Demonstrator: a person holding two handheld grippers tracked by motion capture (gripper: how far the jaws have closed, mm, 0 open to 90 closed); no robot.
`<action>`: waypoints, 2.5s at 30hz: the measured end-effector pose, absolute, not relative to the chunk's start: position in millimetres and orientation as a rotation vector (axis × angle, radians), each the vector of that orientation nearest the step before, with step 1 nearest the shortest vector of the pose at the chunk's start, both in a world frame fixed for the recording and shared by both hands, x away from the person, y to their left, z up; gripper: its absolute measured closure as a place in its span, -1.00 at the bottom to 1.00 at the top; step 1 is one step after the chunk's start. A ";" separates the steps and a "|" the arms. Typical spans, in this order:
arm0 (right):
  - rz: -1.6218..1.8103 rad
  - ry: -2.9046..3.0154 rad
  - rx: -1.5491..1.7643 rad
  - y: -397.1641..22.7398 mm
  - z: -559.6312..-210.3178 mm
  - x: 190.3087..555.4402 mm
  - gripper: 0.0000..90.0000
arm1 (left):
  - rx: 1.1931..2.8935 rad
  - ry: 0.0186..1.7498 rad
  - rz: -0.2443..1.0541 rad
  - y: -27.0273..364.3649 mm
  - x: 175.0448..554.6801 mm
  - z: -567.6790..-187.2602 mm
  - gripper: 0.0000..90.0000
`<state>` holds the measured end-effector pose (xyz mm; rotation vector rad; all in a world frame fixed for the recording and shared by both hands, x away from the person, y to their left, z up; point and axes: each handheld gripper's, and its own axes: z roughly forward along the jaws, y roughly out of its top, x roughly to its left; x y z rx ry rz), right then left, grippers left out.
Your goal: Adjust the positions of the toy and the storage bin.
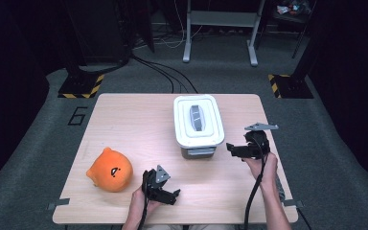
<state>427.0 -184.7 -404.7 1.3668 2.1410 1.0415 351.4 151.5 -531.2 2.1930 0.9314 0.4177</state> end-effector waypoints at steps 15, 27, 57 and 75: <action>1.092 2.082 1.344 -166.8 -380.5 465.4 -0.35 | 2.200 0.928 0.415 151.7 351.0 -530.6 -0.99; 1.100 2.133 1.368 -154.1 -391.6 499.1 0.06 | 2.193 0.931 0.421 151.4 350.9 -531.2 -0.99; 1.051 2.231 1.252 -139.6 -396.3 527.3 0.48 | 2.197 0.928 0.416 151.7 351.3 -531.1 -0.99; 1.121 2.182 1.292 -135.8 -385.8 520.2 -0.13 | 2.195 0.931 0.415 151.4 350.9 -531.2 -0.99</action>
